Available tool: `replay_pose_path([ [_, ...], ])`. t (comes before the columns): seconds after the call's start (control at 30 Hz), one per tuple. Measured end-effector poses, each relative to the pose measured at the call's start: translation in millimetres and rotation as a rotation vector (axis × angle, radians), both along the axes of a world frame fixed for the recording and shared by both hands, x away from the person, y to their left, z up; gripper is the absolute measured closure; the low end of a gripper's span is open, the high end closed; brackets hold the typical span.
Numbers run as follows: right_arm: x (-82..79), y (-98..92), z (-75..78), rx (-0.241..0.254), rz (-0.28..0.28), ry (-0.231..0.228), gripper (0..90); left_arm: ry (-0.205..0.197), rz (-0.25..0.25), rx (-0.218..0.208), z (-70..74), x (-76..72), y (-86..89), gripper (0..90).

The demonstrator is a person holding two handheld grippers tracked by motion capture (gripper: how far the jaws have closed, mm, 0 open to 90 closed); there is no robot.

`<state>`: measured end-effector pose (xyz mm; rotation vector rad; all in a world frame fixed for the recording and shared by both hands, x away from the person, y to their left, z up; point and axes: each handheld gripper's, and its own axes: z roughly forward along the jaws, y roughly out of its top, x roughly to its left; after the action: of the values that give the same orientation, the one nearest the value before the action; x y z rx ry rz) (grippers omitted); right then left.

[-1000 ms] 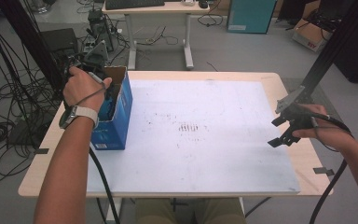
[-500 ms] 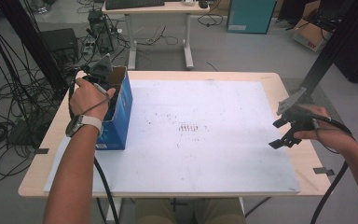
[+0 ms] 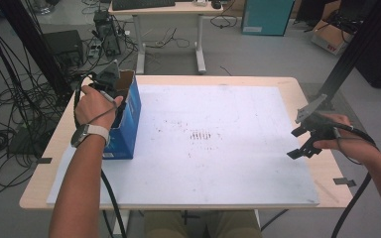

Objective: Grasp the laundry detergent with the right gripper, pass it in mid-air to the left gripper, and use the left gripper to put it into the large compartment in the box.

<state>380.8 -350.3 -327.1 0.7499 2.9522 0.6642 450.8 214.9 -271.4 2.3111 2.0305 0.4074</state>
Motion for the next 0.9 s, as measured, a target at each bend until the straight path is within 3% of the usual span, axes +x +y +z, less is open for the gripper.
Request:
replay_pose_path([
  [0.9,-0.8,1.8,-1.2,-0.003,0.002,0.002,6.8,-0.002,0.004,-0.007,-0.3,-0.4,1.6,37.6],
])
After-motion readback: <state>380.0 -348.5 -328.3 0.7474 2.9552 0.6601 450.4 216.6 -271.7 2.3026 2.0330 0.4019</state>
